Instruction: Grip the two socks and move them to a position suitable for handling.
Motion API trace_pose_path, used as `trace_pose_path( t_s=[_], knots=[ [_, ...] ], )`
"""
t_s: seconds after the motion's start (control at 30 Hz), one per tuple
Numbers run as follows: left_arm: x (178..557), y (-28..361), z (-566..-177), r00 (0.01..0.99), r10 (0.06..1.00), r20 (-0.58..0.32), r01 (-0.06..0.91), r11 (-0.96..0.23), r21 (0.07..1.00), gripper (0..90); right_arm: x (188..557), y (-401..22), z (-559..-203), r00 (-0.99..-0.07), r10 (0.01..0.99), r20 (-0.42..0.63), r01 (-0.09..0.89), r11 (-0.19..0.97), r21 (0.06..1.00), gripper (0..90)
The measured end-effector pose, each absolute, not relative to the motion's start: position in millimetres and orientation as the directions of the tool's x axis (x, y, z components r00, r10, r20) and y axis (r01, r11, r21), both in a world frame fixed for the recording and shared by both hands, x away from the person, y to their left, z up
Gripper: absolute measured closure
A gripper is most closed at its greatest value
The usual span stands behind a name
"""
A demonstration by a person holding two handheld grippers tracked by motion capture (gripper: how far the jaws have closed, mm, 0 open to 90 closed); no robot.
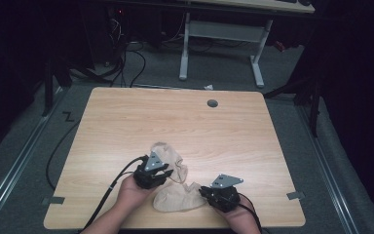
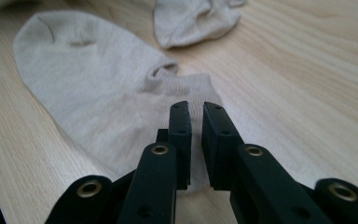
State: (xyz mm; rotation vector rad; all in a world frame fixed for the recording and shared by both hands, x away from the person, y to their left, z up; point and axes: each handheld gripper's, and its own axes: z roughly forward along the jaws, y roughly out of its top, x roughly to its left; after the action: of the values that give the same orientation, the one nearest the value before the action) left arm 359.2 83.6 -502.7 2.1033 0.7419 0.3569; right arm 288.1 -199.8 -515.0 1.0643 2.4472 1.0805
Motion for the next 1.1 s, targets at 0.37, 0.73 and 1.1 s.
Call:
trace_pose_path(
  t_s=[0.37, 0.73, 1.1],
  knots=[
    [339.8, 164.5, -494.4, 0.652, 0.751, -0.102, 0.477, -0.302, 0.825, 55.0, 311.4, -177.2, -506.5, -0.659, 0.752, 0.010, 0.496, 0.425, 0.757, 67.6],
    [350.6, 156.3, -511.9, 0.660, 0.751, -0.016, 0.465, -0.391, 0.794, 50.6, 358.3, -156.6, -508.8, -0.644, 0.764, 0.043, 0.519, 0.395, 0.758, 73.7],
    [350.6, 153.0, -514.6, 0.662, 0.749, -0.019, 0.467, -0.393, 0.792, 50.0, 351.1, -143.7, -521.6, -0.662, 0.749, -0.015, 0.524, 0.477, 0.706, 79.5]
  ],
)
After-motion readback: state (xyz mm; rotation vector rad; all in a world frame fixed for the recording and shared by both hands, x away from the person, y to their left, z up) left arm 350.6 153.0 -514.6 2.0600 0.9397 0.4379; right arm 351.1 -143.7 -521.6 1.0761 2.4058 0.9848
